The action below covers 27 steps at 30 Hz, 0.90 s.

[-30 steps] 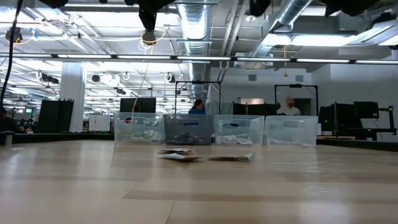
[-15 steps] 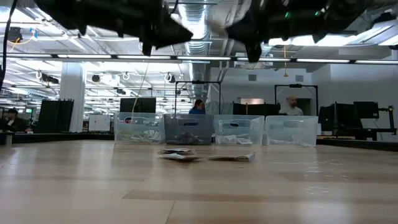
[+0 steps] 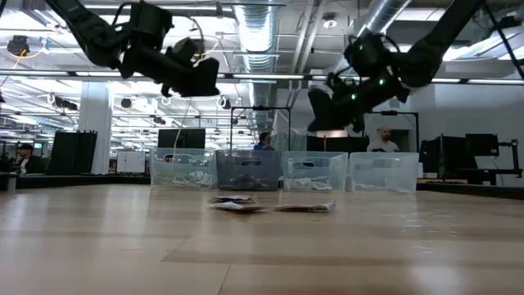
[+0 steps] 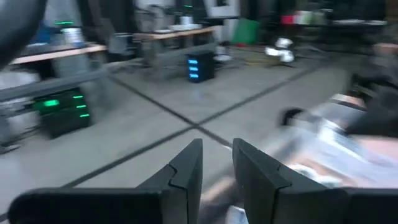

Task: Pick & Place First Aid Supplies
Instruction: Put the towelette pack into the middle transparent bin, then put the ointment pack into the right transparent bin

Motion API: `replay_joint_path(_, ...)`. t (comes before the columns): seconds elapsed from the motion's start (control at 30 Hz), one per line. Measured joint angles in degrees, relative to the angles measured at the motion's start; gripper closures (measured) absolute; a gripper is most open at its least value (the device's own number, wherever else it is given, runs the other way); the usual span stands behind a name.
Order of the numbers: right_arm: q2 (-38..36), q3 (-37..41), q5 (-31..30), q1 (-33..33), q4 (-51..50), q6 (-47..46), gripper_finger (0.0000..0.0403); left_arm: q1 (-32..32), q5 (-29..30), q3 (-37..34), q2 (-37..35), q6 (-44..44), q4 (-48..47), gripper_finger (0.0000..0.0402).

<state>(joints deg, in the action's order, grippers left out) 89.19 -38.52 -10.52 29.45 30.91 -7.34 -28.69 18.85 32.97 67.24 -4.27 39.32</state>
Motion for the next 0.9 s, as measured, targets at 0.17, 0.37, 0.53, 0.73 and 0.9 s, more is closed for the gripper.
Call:
replay_joint_path(0.17, 3.2, 0.0, 0.0, 2.9, 0.3, -3.1, 0.0402, -7.4, -3.1, 0.0, 0.0, 0.0, 0.7, 0.0312)
replay_joint_path(0.37, 5.0, 0.0, 2.8, 3.0, -1.4, 0.2, 0.037, -12.0, -16.7, 3.3, 1.9, 0.0, -4.0, 0.0312)
replay_joint_path(0.53, 4.7, 0.0, 3.1, 1.7, -3.0, 1.9, 0.0317, -12.1, -18.0, 13.8, 5.9, -4.8, -16.5, 0.0312)
replay_joint_path(0.73, 4.6, 0.0, 3.1, 1.8, -3.5, 5.3, 0.0269, -12.1, -21.9, 23.1, 11.5, -5.9, -17.8, 0.0312)
replay_joint_path(0.9, 4.3, 0.0, 15.7, 1.9, -4.7, 13.9, 0.0261, -11.0, -30.0, 28.8, 15.5, -2.6, -24.3, 0.0312)
